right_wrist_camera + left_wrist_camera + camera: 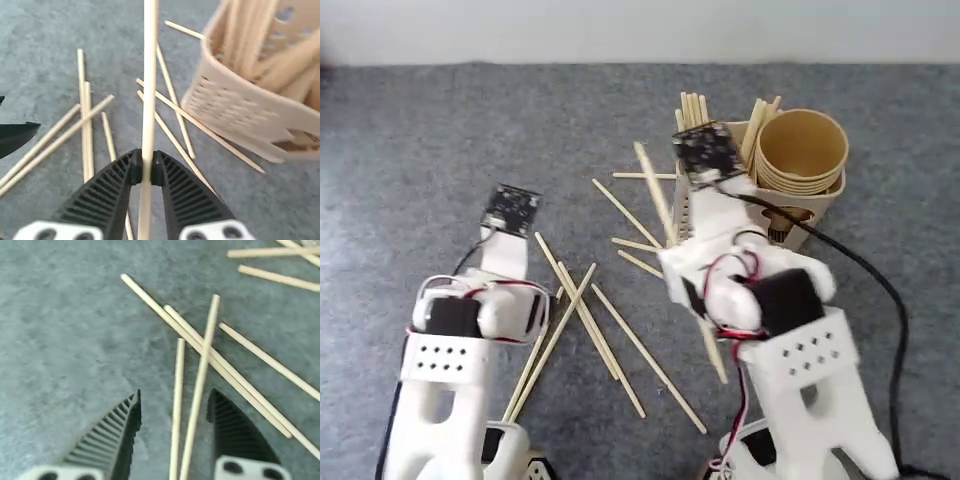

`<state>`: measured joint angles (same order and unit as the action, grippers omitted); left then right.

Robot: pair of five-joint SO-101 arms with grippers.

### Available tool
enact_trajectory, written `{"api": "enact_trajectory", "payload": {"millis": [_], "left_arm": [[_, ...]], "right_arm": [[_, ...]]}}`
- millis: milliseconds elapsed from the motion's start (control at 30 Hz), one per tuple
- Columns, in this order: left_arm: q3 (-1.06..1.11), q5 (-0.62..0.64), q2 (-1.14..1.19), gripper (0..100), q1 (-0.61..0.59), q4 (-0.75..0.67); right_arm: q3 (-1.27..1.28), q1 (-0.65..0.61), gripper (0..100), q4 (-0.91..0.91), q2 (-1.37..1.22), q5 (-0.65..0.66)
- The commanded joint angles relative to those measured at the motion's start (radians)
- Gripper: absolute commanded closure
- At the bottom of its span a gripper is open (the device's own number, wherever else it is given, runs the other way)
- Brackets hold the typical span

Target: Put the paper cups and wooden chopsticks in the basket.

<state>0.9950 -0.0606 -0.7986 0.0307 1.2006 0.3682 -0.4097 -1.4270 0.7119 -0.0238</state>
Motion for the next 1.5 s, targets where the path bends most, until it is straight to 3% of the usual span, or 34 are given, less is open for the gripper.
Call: {"api": "enact_trajectory", "payload": {"millis": [0, 333, 533, 833, 1167, 1467], "left_arm": [[0.022, -0.011, -0.014, 75, 0.057, -0.002], [0.033, -0.029, 0.023, 75, 0.063, -0.005], [-0.001, -0.026, 0.292, 75, 0.06, -0.147], [-0.234, -0.034, 0.707, 75, -0.026, -0.157], [-0.341, -0.035, 0.848, 99, -0.005, -0.117], [-0.341, -0.029, 0.847, 99, 0.0, -0.112]], "right_arm": [[-0.017, 0.05, 99.1, -0.044, 0.064, 0.017], [-0.017, 0.064, 99.1, -0.065, 0.203, 0.04], [-0.015, 0.059, 99.1, -0.11, 0.228, 0.038], [-0.015, 0.064, 99.1, -0.143, 0.229, 0.038], [-0.015, 0.064, 99.1, -0.142, 0.229, 0.043], [-0.025, 0.064, 99.1, -0.142, 0.229, 0.043]]}}
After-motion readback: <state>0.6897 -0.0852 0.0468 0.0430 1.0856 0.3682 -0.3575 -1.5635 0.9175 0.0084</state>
